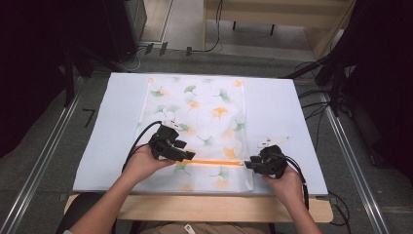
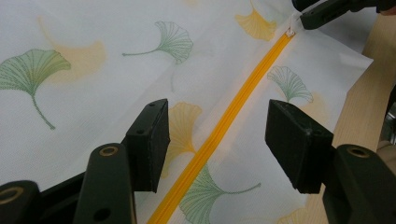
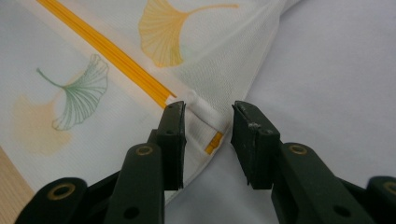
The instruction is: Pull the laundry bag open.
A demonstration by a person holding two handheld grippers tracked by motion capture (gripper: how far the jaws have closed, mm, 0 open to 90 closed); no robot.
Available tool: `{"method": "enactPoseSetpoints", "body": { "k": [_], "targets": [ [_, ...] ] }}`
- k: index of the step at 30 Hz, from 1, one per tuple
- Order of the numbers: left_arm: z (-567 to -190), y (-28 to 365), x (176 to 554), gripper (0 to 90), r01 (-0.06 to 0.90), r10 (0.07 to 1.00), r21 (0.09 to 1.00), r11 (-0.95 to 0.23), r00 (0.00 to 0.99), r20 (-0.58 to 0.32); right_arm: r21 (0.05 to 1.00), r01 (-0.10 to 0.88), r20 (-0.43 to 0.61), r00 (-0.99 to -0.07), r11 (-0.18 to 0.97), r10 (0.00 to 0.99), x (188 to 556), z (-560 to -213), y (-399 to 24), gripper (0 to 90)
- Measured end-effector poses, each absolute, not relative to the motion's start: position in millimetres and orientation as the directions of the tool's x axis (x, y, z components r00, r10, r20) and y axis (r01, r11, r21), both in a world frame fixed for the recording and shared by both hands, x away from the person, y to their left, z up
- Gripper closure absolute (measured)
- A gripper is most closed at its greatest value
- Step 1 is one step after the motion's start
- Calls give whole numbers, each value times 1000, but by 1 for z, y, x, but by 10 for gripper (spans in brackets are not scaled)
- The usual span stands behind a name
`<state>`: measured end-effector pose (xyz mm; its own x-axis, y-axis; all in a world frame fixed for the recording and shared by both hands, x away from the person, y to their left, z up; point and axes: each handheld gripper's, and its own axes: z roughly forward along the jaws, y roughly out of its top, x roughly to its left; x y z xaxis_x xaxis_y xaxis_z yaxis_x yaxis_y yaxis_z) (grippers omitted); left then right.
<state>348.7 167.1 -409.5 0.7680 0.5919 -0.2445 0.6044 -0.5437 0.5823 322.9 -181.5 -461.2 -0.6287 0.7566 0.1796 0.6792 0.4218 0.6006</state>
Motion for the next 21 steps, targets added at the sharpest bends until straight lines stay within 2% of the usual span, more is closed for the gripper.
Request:
{"method": "enactPoseSetpoints", "body": {
  "k": [4,8,21],
  "targets": [
    [-410,166,349,412,605,590,579,-546,769,-247,609,688,187,-607,394,772,325,-458,-183,725],
    [-410,167,349,412,605,591,580,-545,768,-246,616,700,215,-590,361,778,329,-455,-181,893],
    [-412,166,350,413,606,593,577,-548,768,-243,596,713,227,-590,369,775,337,-460,-172,900]
  ]
}}
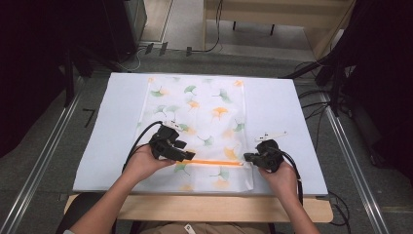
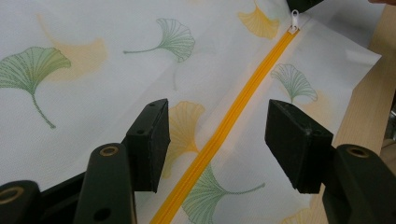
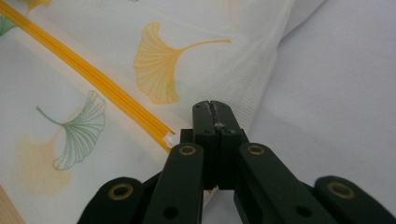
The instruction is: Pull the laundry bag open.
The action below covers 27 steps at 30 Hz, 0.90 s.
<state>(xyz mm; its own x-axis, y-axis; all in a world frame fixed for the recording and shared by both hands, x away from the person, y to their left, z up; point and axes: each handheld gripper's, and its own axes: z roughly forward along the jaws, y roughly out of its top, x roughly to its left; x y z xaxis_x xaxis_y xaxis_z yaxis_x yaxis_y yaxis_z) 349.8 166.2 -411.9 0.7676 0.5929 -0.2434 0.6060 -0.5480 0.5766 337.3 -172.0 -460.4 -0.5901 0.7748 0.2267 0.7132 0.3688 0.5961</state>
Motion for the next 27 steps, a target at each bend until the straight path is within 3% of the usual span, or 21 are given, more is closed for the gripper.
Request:
{"method": "enactPoseSetpoints", "body": {
  "k": [14,27],
  "targets": [
    [-413,166,350,413,604,591,577,-549,769,-243,603,675,221,-653,425,724,330,-457,-158,900],
    [-412,164,349,413,598,585,577,-556,775,-241,616,688,215,-615,384,758,331,-455,-169,895]
  ]
}}
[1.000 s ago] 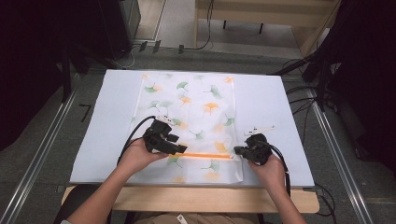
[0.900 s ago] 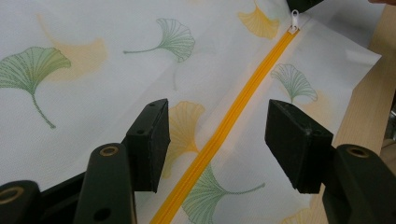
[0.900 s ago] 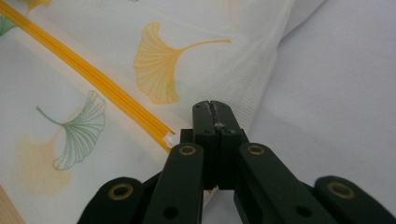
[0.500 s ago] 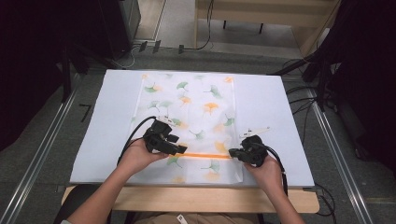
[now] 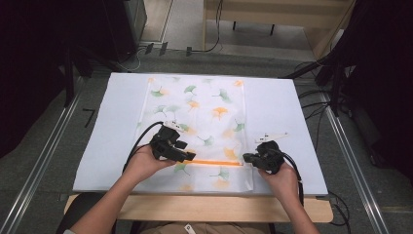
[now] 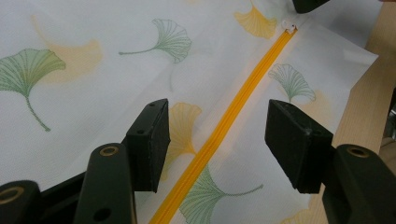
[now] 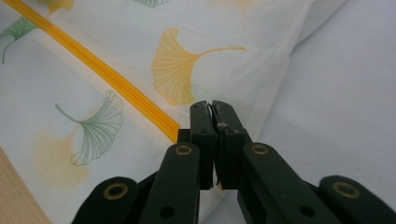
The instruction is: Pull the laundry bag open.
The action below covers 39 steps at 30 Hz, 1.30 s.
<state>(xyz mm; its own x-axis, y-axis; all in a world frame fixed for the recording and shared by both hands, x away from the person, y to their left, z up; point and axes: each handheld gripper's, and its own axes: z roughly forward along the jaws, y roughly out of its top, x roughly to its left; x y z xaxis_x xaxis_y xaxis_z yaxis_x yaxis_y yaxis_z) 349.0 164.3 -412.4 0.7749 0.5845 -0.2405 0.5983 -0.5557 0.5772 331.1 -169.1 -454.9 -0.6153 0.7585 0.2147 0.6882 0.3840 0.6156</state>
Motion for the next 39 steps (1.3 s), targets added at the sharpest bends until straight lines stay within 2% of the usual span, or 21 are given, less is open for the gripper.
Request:
{"method": "enactPoseSetpoints", "body": {
  "k": [7,15,25,29,34,39],
  "targets": [
    [-414,164,349,414,600,585,573,-559,775,-240,599,684,192,-627,416,755,336,-463,-161,898],
    [-413,165,349,414,601,584,574,-556,774,-244,593,681,225,-653,431,723,335,-462,-149,900],
    [-413,166,349,415,600,581,583,-548,774,-252,630,647,176,-657,430,733,321,-447,-169,862],
    [-412,165,350,417,598,577,589,-544,776,-256,626,660,180,-640,415,747,320,-448,-179,814],
    [-413,161,351,417,595,570,586,-549,780,-258,622,648,146,-648,440,748,319,-454,-183,677],
    [-414,158,352,417,590,564,585,-556,785,-255,610,653,154,-653,448,742,319,-461,-184,607]
  ]
}}
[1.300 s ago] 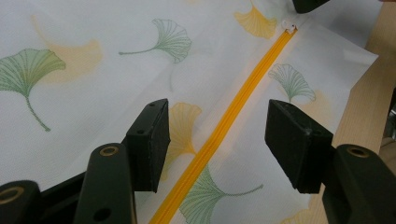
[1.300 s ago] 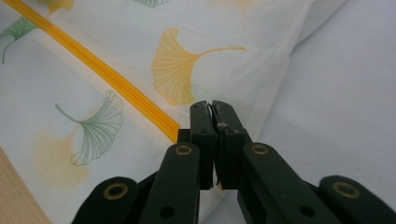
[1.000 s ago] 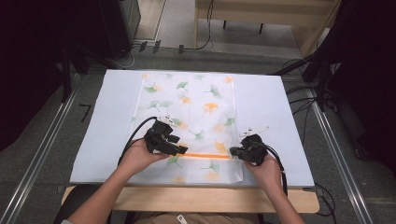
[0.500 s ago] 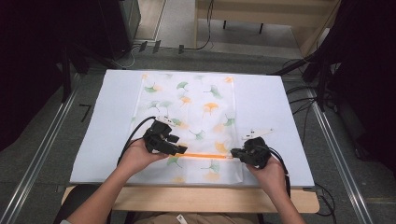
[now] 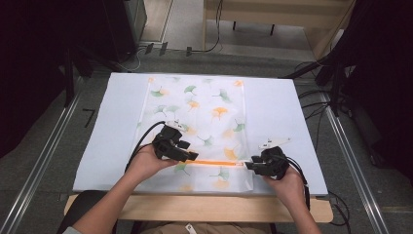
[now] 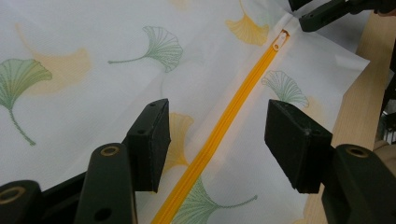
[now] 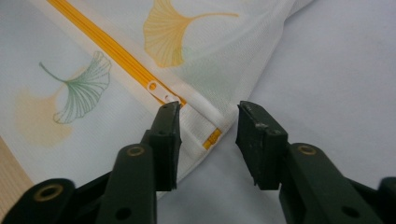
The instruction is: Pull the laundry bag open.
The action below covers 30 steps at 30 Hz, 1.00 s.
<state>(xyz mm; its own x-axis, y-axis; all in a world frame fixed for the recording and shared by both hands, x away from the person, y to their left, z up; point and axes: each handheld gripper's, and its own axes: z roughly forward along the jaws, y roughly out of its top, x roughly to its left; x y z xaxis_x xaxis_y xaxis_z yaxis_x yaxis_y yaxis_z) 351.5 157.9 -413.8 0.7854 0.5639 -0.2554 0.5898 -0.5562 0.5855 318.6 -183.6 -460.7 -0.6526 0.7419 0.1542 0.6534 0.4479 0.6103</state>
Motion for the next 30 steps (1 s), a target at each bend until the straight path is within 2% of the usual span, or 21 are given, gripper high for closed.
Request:
{"method": "enactPoseSetpoints", "body": {
  "k": [3,8,13,18,20,21,22,24,30],
  "targets": [
    [-414,156,352,417,591,560,586,-555,786,-261,601,645,146,-669,471,729,319,-466,-183,569],
    [-414,154,351,420,583,557,597,-552,790,-257,605,638,124,-667,477,734,317,-467,-178,577],
    [-415,153,351,420,586,552,599,-546,789,-269,608,618,69,-667,499,742,316,-467,-168,633],
    [-416,150,351,419,585,549,593,-553,792,-268,607,622,69,-661,495,747,316,-467,-166,668],
    [-417,149,350,419,582,544,596,-553,794,-270,606,623,70,-661,494,747,316,-466,-165,707],
    [-417,148,350,419,581,543,597,-554,795,-270,606,617,68,-668,502,741,317,-466,-163,769],
    [-417,147,349,419,580,541,598,-554,796,-271,606,617,68,-668,502,741,317,-466,-163,769],
    [-417,146,348,421,578,536,603,-550,798,-276,599,626,88,-672,500,735,317,-465,-161,842],
    [-418,142,345,472,562,510,615,-553,812,-283,588,667,172,-655,457,736,323,-464,-167,848]
  ]
}}
